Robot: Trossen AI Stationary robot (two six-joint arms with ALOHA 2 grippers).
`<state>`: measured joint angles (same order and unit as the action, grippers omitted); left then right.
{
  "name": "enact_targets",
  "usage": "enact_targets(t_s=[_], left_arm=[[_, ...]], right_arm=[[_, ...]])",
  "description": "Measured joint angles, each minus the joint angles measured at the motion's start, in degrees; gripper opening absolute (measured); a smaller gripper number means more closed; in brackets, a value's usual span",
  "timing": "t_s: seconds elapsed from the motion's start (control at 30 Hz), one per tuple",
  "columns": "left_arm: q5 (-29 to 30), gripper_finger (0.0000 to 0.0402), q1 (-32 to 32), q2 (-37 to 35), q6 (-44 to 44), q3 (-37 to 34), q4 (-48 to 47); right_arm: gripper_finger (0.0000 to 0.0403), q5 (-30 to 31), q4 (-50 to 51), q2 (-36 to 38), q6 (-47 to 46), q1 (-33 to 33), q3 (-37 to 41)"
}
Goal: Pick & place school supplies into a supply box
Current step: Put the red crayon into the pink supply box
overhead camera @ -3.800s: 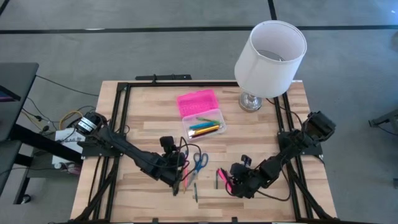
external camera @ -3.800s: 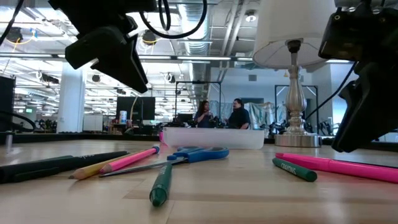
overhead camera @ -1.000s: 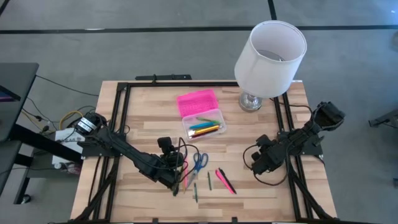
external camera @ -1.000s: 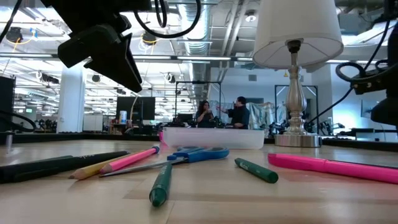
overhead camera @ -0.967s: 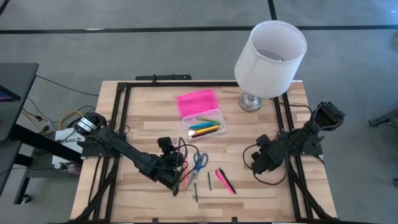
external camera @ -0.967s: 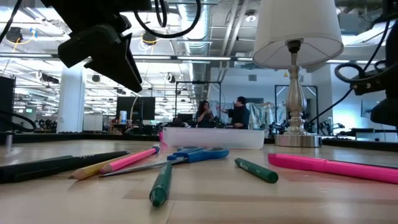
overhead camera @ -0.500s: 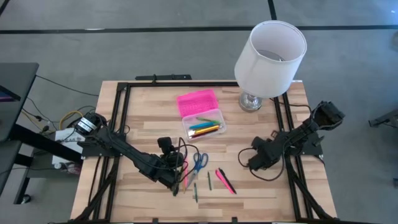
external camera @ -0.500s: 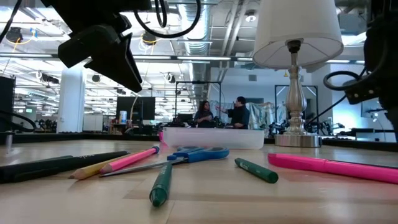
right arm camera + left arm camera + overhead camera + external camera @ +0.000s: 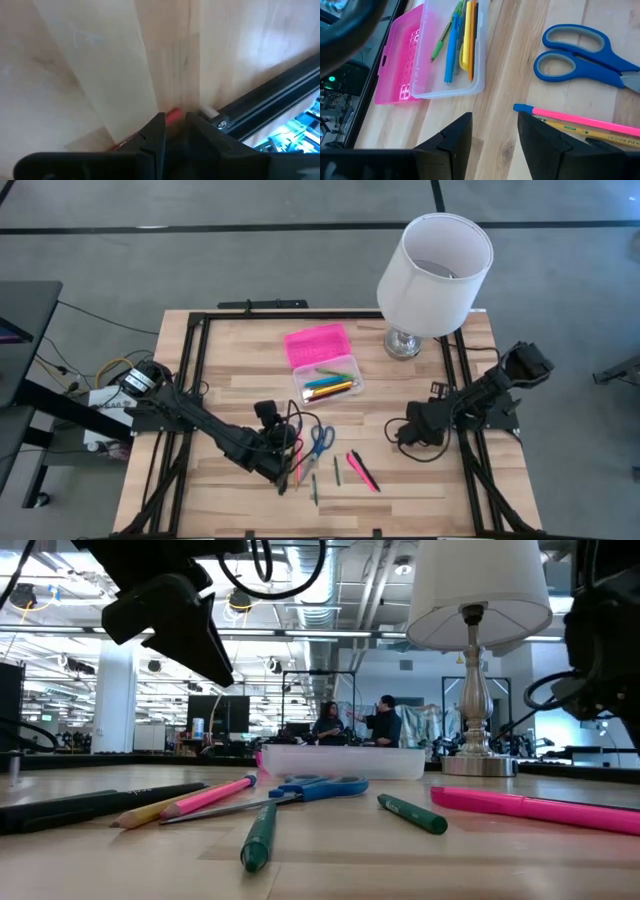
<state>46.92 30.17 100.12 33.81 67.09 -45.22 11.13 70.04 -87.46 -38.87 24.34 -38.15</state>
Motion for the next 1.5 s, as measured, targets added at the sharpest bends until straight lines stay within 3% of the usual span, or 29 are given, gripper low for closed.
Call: enact_targets(t_s=[0.4, 1.0, 1.3, 1.5], left_arm=[[0.0, 0.0154, -0.1, 0.0, 0.0, 0.0, 0.2], [0.0, 0.0154, -0.2, 0.0, 0.0, 0.0, 1.3], [0.0, 0.0154, -0.3, 0.0, -0.4, 0.0, 2.3], [0.0, 0.0154, -0.3, 0.0, -0.4, 0.0, 2.3]], right_arm=[[0.007, -7.5, -0.1, 0.0, 3.3, -9.8, 0.0], [0.007, -14.7, -0.1, 0.0, 13.3, -14.9, 0.0], [0.007, -22.3, -0.1, 0.0, 7.1, -18.5, 0.0], [0.007, -22.5, -0.1, 0.0, 2.9, -20.2, 0.0]])
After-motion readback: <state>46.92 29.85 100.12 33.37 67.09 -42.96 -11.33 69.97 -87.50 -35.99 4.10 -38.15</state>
